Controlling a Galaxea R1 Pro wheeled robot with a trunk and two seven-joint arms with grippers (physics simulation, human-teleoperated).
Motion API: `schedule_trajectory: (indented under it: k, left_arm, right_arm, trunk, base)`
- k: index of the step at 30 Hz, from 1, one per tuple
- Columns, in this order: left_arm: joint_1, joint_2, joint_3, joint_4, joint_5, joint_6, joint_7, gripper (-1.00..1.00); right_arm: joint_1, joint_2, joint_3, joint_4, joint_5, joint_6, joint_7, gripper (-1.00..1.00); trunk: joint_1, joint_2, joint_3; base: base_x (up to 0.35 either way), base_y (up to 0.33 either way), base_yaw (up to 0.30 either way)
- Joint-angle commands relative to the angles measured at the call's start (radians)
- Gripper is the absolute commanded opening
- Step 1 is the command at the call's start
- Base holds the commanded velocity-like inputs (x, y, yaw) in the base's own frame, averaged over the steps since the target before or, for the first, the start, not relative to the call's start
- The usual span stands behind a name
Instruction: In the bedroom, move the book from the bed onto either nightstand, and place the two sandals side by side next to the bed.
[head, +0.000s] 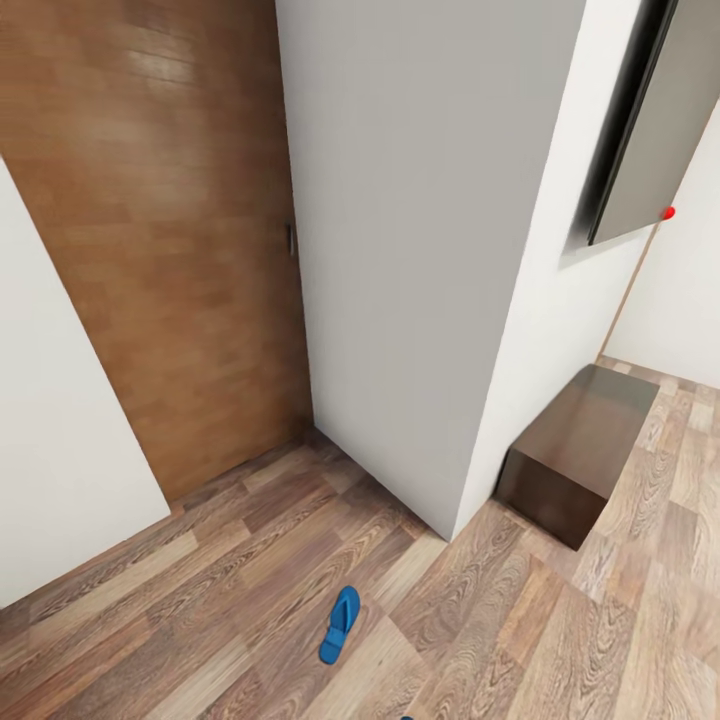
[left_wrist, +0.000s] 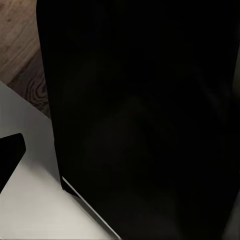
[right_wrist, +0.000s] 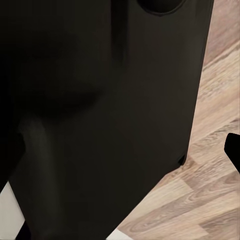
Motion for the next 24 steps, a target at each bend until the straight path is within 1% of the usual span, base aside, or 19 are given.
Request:
schedule_trajectory:
  k: [1, 8, 24]
  left_arm:
    - [-0.001, 0.0, -0.001, 0.001, -0.001, -0.003, -0.003, 1.0]
    - [-0.001, -0.001, -0.001, 0.001, -0.001, -0.003, -0.003, 1.0]
    - [-0.001, 0.0, -0.001, 0.001, -0.001, -0.003, -0.004, 1.0]
  right_arm:
    - [0.0, 0.0, 0.0, 0.0, 0.001, -0.003, 0.0, 1.0]
    - [0.0, 0.0, 0.0, -0.001, 0.001, -0.003, 0.0, 1.0]
    - [0.0, 0.0, 0.0, -0.002, 0.0, -0.003, 0.0, 1.0]
  trunk:
    - [0.0, 0.0, -0.001]
    - [0.0, 0.0, -0.004]
    - [0.0, 0.0, -0.005]
  base:
    - [0.0, 0.0, 0.083]
    - [0.0, 0.0, 0.044]
    - [0.0, 0.0, 0.008]
